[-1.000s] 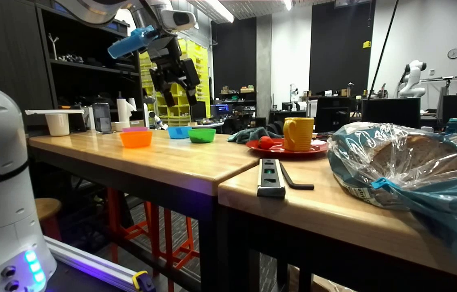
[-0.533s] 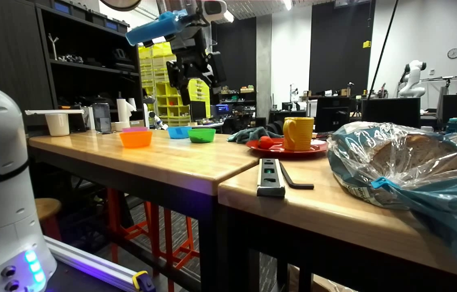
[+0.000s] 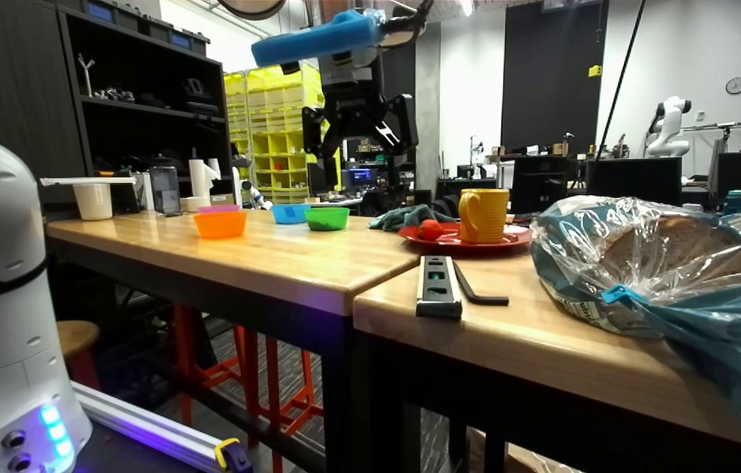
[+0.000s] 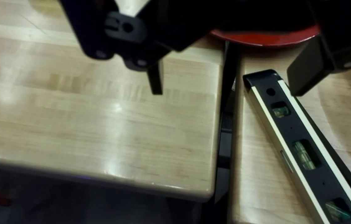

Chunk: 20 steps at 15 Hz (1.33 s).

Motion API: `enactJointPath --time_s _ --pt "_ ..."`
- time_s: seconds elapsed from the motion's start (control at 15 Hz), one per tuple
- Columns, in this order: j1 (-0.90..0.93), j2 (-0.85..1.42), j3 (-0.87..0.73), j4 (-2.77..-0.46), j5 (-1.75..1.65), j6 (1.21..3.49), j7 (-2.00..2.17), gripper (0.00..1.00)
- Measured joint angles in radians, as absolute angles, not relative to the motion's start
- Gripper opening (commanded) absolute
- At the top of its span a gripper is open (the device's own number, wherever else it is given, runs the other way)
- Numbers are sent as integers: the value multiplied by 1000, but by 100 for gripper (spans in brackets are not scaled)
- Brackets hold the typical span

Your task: Move the black object to the left

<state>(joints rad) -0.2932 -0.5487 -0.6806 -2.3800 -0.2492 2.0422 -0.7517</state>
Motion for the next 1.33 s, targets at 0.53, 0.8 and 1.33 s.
enactJointPath --time_s 0.53,0.8,1.33 --pt "-293 -332 -755 -2284 -248 2097 -1026 100" --pt "-293 -244 -754 -2268 -248 2161 -1102 100" --pt "-303 -112 -740 -2253 -245 2240 -1172 100"
